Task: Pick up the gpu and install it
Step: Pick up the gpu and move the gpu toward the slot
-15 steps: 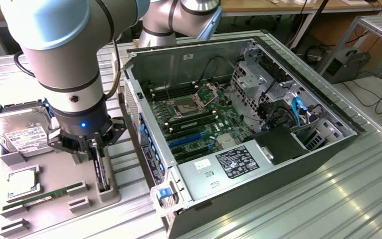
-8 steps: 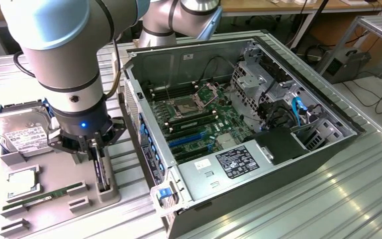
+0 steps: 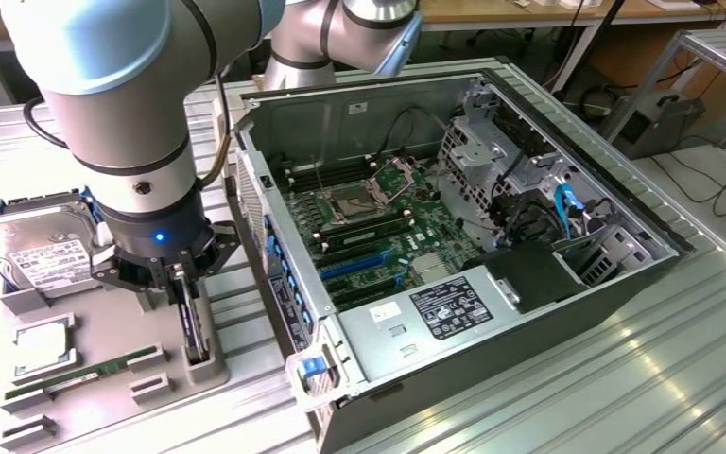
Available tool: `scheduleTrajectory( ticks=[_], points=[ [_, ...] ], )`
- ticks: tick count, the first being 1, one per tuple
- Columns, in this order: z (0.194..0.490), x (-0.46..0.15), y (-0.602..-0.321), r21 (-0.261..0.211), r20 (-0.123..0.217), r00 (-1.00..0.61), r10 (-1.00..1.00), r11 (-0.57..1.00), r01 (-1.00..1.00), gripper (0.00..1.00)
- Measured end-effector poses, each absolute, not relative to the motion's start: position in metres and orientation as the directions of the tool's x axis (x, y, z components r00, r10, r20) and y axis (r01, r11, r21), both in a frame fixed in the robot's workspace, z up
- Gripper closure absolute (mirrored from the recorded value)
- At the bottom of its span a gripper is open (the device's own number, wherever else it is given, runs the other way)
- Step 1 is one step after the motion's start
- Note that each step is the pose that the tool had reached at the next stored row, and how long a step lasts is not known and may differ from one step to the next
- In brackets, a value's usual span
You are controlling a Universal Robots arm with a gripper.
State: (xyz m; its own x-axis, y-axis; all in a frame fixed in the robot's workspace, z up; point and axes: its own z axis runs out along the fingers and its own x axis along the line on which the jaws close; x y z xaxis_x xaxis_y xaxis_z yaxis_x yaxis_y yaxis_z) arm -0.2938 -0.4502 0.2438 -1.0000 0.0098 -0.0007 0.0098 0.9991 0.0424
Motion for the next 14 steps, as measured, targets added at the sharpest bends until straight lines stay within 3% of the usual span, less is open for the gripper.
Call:
scheduleTrajectory(
  ticks=[14],
  points=[
    [0.256, -0.294, -0.450, 0.042, 0.000, -1.000, 0.002, 0.999, 0.002, 0.74]
  ],
)
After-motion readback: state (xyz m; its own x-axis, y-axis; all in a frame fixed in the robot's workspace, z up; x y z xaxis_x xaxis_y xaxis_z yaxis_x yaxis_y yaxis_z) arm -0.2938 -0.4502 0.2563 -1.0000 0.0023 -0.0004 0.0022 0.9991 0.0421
